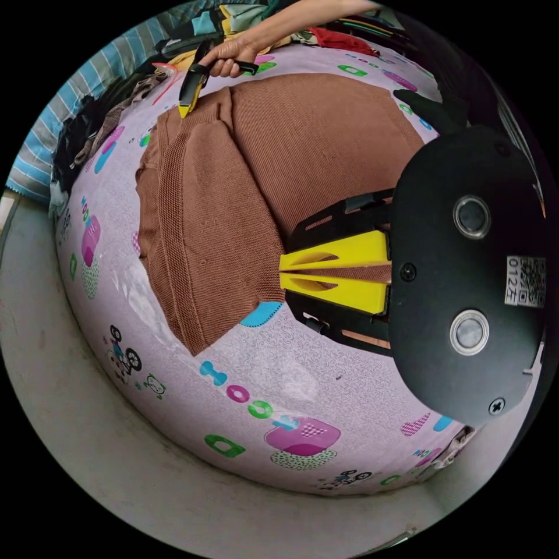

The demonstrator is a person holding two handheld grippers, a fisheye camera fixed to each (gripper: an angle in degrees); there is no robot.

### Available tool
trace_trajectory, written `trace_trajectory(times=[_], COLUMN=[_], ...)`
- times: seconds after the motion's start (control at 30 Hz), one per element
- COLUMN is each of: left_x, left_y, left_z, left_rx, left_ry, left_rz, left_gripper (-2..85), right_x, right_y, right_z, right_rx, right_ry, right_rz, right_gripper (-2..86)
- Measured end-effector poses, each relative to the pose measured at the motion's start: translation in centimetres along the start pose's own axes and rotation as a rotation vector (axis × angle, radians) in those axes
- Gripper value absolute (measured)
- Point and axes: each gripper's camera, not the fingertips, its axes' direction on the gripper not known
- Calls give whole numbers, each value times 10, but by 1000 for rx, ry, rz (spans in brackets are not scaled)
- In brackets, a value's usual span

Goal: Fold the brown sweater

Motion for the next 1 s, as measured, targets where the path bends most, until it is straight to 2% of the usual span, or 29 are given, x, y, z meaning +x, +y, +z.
trace_trajectory(times=[0.3, 0.43, 0.57, 0.63, 0.8, 1.0], left_x=[7, -5, -41, -47, -39, -32], left_y=[-3, -11, -38, -53, -84, -108], left_z=[25, 5, -1, 9, 26, 50], left_rx=[-42, 21, 71, 47, 46, -32], left_ry=[26, 82, 120, 144, 77, -3], left_rz=[-69, -100, -186, -161, -82, -16], left_gripper=[7, 6, 5, 6, 7, 6], right_x=[-21, -27, -49, -71, -159, -257], right_y=[-9, -11, -2, 5, 28, 39], right_z=[19, 23, 3, 8, 85, 158], right_rx=[-4, -23, 111, 119, -118, -192], right_ry=[213, 189, 295, 267, 47, -178], right_rz=[-80, -46, -101, -189, -472, -550], right_gripper=[-9, -5, -2, -5, -8, -9])
